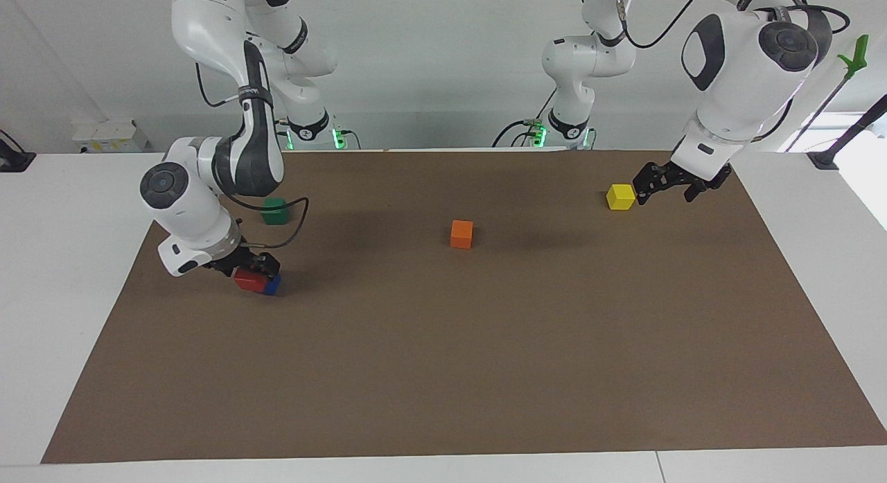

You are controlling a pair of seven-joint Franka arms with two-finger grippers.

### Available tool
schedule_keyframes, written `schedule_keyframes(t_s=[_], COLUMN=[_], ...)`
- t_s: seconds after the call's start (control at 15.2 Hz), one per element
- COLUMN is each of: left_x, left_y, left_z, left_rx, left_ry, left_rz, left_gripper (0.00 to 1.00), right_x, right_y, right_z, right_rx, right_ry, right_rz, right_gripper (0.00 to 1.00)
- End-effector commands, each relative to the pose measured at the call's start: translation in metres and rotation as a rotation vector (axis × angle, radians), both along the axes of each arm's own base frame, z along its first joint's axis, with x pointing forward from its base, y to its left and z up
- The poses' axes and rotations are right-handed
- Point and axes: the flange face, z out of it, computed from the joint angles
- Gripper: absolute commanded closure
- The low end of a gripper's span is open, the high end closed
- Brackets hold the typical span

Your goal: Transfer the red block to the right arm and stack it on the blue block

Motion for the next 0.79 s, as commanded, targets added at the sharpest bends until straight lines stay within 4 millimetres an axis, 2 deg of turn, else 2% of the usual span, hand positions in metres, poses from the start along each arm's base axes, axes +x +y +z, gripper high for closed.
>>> schedule_keyframes(t_s=[0.0,0.2,0.39,0.59,0.72], left_x=[-0.004,-0.003,-0.003,-0.002,-0.001], left_y=[-0.001,-0.002,-0.002,-0.003,-0.003], left_z=[0.002,0.002,0.005,0.01,0.009], left_rx=[0.02,0.017,0.014,0.012,0.012], left_ry=[-0.016,-0.014,-0.014,-0.019,-0.019], left_rz=[-0.015,-0.016,-0.014,-0.015,-0.015], left_gripper=[0.0,0.0,0.0,0.0,0.0], right_x=[0.003,0.0,-0.015,-0.036,-0.05], right_y=[0.0,-0.003,-0.008,-0.012,-0.008], right_z=[0.062,0.127,0.186,0.23,0.25], right_rx=[-0.007,-0.019,-0.012,0.007,0.025], right_ry=[-0.025,-0.1,-0.193,-0.171,-0.1], right_rz=[-0.023,0.038,0.185,0.256,0.261], right_gripper=[0.0,0.0,0.0,0.0,0.0])
